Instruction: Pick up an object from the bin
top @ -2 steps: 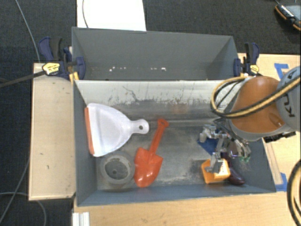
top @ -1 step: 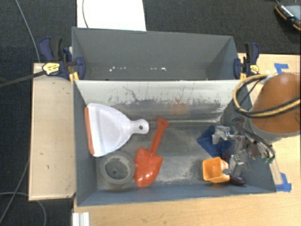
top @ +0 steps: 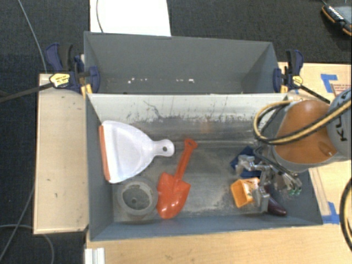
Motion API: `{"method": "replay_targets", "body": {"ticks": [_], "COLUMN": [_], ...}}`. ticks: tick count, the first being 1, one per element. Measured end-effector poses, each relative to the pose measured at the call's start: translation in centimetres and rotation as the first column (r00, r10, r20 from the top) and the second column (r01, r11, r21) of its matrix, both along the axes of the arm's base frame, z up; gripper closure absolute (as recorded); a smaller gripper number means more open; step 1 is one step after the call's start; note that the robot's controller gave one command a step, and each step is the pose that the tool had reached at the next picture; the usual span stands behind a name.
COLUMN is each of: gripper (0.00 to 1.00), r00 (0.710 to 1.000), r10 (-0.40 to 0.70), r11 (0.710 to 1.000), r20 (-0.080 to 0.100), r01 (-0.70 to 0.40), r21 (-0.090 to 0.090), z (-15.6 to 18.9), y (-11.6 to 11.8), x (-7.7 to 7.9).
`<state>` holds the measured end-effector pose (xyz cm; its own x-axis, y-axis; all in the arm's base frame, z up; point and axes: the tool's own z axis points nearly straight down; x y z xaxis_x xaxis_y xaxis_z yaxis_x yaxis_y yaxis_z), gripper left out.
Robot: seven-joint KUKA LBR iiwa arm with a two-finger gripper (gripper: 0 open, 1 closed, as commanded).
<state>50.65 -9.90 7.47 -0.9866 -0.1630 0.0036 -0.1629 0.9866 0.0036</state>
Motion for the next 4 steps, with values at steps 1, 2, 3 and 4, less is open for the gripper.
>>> {"method": "replay_targets", "body": {"ticks": [1,2,3,4], "gripper": [1.0,1.0,1.0,0.0], "r00": [1.0,1.0,0.998,0.998], "r10": [0.005,0.005,-0.055,-0.065], "r11": [1.0,1.0,0.998,0.998], "r20": [0.016,0.016,0.027,0.022], "r01": [-0.005,-0.005,0.055,0.065], "r21": [-0.002,-0.002,-0.005,-0.001], "z": [2.3,2.3,1.7,0.2], "y": [0.3,0.3,0.7,3.1], "x": [-0.3,-0.3,-0.9,-0.8]}}
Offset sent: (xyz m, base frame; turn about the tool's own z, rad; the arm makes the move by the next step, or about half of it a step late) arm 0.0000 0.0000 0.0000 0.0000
